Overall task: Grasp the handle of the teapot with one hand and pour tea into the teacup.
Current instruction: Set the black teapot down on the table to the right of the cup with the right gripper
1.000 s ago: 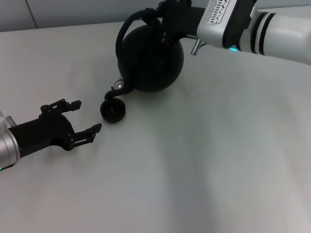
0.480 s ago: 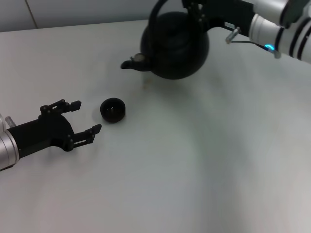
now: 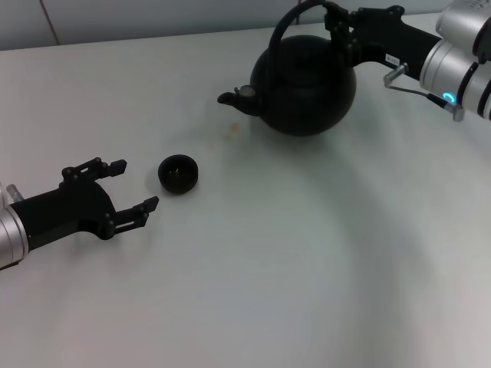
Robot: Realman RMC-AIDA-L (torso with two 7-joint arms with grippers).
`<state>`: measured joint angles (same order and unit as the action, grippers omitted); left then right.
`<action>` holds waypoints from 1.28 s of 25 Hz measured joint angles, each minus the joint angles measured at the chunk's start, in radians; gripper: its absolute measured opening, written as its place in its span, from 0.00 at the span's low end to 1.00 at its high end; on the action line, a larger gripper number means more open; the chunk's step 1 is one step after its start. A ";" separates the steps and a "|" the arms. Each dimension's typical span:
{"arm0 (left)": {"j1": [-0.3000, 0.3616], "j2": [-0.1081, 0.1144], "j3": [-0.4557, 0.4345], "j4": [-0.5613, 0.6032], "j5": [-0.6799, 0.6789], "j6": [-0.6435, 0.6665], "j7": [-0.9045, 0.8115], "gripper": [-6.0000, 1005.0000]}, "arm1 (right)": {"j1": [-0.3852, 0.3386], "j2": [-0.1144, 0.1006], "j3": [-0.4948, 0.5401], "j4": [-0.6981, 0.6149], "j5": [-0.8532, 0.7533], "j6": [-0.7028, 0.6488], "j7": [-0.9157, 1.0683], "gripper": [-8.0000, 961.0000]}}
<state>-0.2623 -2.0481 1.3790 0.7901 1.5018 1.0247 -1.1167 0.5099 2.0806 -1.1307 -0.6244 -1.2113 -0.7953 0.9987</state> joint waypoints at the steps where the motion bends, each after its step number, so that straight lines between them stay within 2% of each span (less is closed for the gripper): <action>1: 0.000 0.000 0.000 0.000 0.000 0.000 0.000 0.79 | 0.000 0.000 0.008 0.008 0.000 0.000 -0.008 0.10; 15: -0.004 -0.004 0.000 0.003 0.000 0.000 0.000 0.79 | 0.019 -0.001 0.098 0.116 0.001 0.002 -0.078 0.10; 32: -0.009 -0.008 0.006 0.012 0.000 0.000 0.000 0.79 | 0.003 0.000 0.131 0.162 0.004 -0.019 -0.097 0.10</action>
<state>-0.2715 -2.0556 1.3846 0.8022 1.5017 1.0247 -1.1167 0.5129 2.0802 -1.0000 -0.4619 -1.2076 -0.8144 0.9018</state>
